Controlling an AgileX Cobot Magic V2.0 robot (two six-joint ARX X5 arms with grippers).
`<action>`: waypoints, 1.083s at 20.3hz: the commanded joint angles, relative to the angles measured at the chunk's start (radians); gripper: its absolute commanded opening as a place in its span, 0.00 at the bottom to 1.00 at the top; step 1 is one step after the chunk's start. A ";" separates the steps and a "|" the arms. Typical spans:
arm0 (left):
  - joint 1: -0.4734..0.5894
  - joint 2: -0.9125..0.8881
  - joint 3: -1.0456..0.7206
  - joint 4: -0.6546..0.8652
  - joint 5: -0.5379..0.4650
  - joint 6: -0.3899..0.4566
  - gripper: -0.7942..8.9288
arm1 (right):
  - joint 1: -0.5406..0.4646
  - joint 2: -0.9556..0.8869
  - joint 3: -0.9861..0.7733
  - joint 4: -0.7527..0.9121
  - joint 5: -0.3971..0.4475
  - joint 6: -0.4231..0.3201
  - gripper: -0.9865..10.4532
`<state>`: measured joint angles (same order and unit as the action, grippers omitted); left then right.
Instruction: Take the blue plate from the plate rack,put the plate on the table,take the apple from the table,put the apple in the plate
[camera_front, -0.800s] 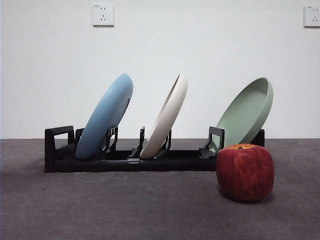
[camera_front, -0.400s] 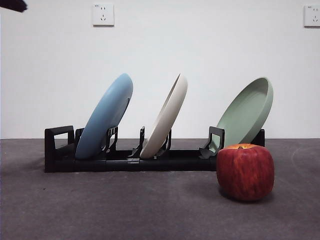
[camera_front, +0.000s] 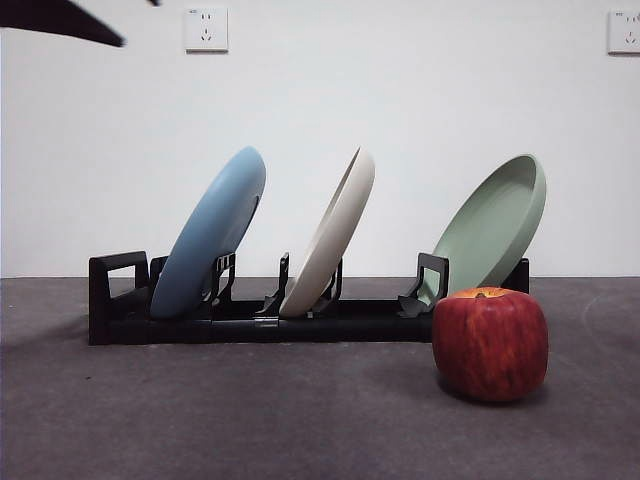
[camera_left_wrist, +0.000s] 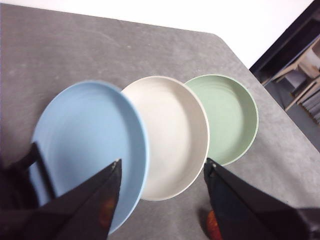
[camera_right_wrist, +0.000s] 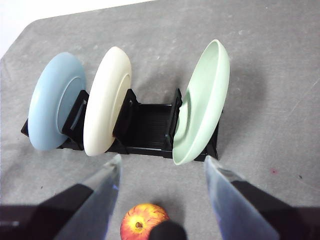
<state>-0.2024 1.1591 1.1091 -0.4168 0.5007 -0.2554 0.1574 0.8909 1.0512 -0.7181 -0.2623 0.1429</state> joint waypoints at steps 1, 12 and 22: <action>-0.056 0.127 0.113 -0.060 -0.064 0.050 0.37 | 0.002 0.001 0.005 -0.002 -0.002 -0.008 0.33; -0.180 0.552 0.383 -0.193 -0.272 0.129 0.37 | 0.002 0.002 0.005 -0.028 0.007 -0.030 0.33; -0.191 0.544 0.385 -0.196 -0.255 0.129 0.07 | 0.002 0.006 0.005 -0.028 0.007 -0.030 0.33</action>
<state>-0.3965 1.7054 1.4944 -0.6102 0.2672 -0.1463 0.1574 0.8948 1.0519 -0.7490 -0.2584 0.1192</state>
